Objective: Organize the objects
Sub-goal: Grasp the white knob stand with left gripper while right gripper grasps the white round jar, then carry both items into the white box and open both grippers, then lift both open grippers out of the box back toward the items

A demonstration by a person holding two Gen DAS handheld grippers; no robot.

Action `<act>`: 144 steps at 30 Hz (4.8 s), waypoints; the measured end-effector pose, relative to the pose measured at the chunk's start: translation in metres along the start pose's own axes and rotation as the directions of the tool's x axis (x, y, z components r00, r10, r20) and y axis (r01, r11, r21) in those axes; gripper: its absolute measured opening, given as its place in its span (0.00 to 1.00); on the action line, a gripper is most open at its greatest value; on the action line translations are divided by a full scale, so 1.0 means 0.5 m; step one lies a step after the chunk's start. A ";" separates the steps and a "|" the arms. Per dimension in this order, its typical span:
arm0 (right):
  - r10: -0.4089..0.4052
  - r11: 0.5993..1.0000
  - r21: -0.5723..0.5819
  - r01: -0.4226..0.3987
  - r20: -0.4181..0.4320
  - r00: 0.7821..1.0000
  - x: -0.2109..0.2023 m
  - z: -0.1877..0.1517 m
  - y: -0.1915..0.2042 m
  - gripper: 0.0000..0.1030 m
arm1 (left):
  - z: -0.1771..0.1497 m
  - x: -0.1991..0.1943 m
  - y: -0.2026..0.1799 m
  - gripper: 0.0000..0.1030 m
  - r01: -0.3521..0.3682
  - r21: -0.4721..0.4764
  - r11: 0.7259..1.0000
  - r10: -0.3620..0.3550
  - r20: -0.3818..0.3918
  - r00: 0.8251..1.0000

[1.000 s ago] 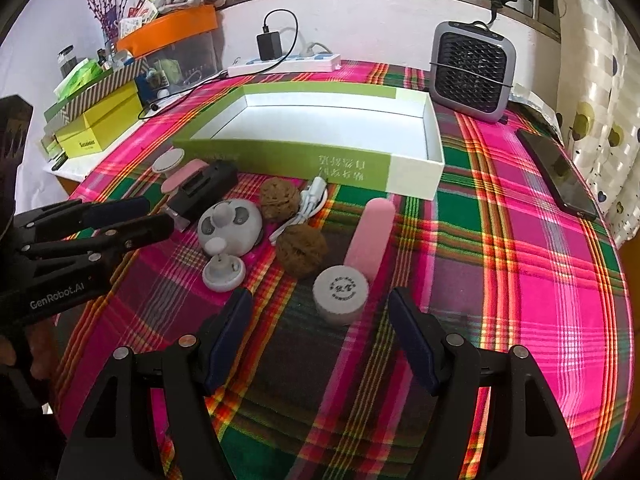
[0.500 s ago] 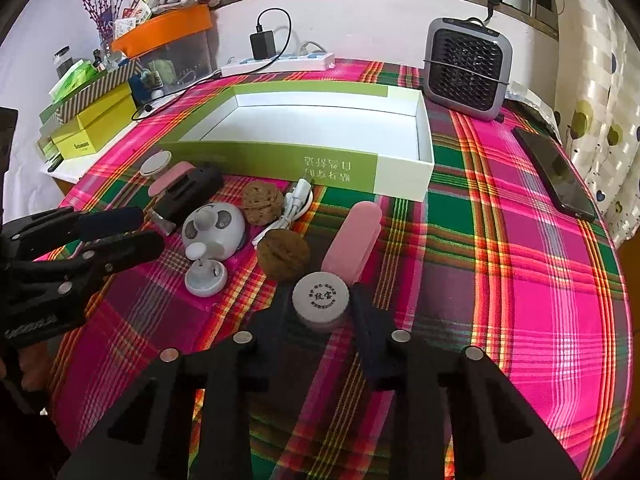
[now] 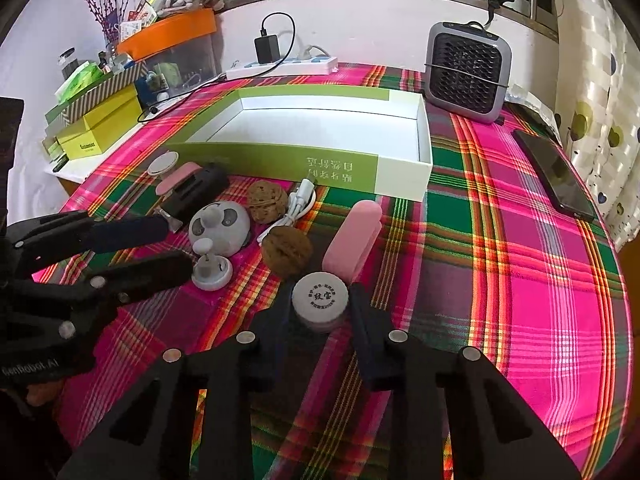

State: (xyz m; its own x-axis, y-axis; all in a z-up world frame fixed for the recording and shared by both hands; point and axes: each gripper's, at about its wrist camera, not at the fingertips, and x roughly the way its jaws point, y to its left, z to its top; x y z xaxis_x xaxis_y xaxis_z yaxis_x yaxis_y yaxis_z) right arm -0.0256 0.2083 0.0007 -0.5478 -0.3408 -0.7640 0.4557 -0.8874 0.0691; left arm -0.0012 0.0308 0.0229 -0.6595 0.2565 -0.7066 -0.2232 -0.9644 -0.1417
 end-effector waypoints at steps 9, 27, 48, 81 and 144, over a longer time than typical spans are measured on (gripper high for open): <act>0.002 1.000 0.020 -0.002 0.009 1.000 -0.011 -0.008 -0.017 0.28 | 0.007 0.035 -0.023 0.41 -0.010 0.031 0.999 0.011 -0.029 1.000; 0.002 1.000 0.023 -0.003 0.024 1.000 -0.023 -0.016 -0.024 0.28 | 0.011 0.043 -0.032 0.12 -0.035 0.039 0.999 0.037 -0.034 0.999; 0.022 0.998 -0.055 -0.016 0.095 0.995 -0.041 0.042 0.014 0.28 | 0.063 -0.007 -0.002 0.12 -0.043 0.014 0.999 0.042 0.087 0.995; -0.012 0.994 -0.105 0.022 0.095 0.995 0.111 0.233 -0.002 0.28 | 0.185 0.104 0.110 0.12 -0.311 -0.049 0.949 0.314 0.098 0.944; -0.163 0.970 -0.141 0.196 0.220 0.962 -0.023 0.161 0.063 0.28 | 0.127 0.014 0.038 0.20 -0.200 -0.057 0.978 0.206 0.133 0.969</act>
State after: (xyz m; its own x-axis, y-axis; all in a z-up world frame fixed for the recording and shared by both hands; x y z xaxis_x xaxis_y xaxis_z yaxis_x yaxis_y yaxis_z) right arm -0.0612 0.1591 0.0633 -0.7554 -0.2517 -0.6050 0.4334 -0.8844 -0.1732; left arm -0.0557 0.0182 0.0591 -0.7809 0.0585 -0.6219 -0.0456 -0.9983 -0.0366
